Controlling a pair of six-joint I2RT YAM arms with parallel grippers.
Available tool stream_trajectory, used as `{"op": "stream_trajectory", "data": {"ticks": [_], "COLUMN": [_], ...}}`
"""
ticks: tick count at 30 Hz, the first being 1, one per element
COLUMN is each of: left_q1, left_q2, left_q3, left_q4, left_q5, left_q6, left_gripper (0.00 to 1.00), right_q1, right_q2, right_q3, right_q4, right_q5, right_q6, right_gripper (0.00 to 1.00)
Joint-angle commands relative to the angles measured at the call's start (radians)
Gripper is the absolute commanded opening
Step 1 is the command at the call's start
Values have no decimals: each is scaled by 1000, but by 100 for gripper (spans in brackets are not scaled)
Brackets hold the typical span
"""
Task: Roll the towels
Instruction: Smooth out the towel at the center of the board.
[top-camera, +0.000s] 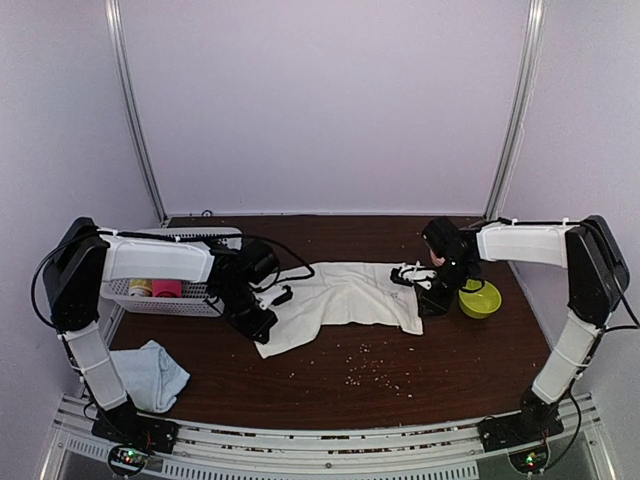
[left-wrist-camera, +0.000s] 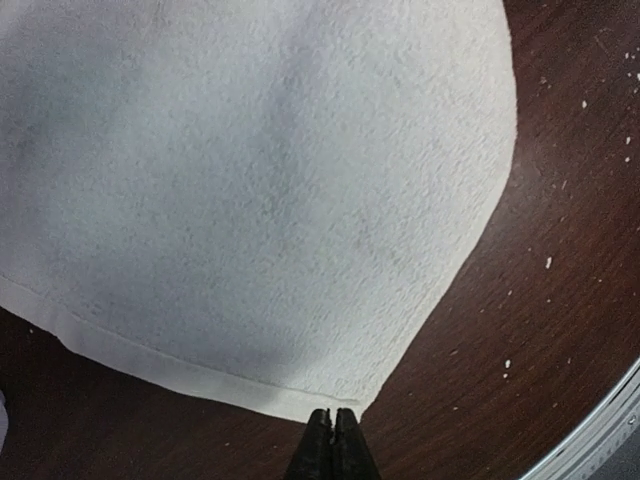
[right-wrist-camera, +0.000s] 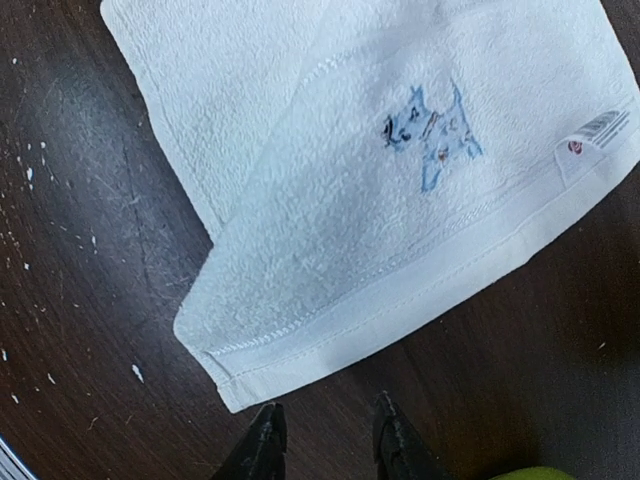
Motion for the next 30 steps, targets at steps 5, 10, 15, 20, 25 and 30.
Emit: {"op": "stream_trajectory", "data": {"ticks": [5,10,15,20,25,30], "left_q1": [-19,-21,-24,-41,-82,-88], "left_q2": [56,48,-14,-91,-163,-244], "left_q3": [11,-44,-159,-283,-335,-311], "left_q4": [63,76,89,103,47,-37], "left_q5": [40,36,69,127,150,136], "left_q6": [-21,-43,-86,-138,-183,-182], "left_gripper": [0,0,0,0,0,0], "right_q1": [33,37,39,45,54,64], "right_q2": [85,94,26,-70,-172,-334], "right_q3": [39,-7,-125,-231,-294,-324], "right_q4": [45,53,30,3,-79,-200], "right_q5": [-28,2,32,96,103,50], "right_q6": [32,23,15,-5,-26,-82], "right_gripper": [29,27,27,27,27,29]}}
